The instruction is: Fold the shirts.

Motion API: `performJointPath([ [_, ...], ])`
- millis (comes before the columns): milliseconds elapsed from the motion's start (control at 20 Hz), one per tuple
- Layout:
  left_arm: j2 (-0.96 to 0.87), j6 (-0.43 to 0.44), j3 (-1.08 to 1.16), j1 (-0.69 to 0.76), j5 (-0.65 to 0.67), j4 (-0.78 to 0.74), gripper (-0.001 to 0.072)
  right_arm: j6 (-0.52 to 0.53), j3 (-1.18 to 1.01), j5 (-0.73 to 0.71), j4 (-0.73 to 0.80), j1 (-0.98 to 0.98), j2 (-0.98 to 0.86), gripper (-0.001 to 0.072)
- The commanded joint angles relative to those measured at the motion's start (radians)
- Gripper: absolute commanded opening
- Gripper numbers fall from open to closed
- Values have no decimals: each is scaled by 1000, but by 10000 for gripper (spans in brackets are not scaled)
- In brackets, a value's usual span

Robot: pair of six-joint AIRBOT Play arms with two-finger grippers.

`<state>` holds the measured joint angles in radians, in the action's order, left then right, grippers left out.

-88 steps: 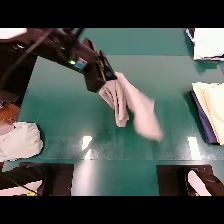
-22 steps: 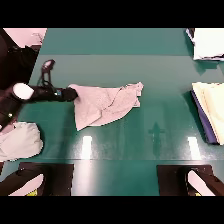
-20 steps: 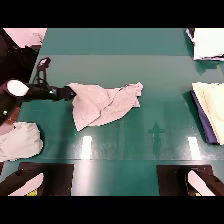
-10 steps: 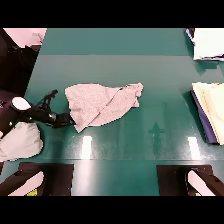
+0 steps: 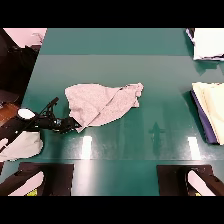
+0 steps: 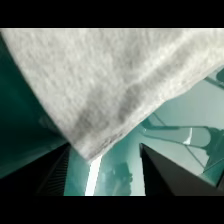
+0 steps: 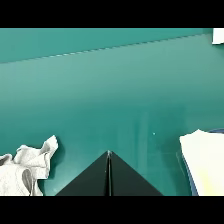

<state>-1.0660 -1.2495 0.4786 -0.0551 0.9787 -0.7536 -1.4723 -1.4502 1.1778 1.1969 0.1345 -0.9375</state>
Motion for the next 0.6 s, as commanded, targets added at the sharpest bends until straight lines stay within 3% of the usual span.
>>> performJointPath([
  [0,-1,24,-8,0,-66,45,404,-1,0,0,-1,-1,0,13],
  [150,-1,27,-8,34,-106,50,371,-1,0,0,-1,-1,0,13],
  [300,-1,28,3,133,-172,56,21,-1,0,2,0,0,0,13],
  [400,-1,28,49,143,-137,42,21,-1,0,3,-1,-1,0,13],
  [550,10,28,232,113,54,-45,21,-1,0,19,-3,-4,-8,13],
])
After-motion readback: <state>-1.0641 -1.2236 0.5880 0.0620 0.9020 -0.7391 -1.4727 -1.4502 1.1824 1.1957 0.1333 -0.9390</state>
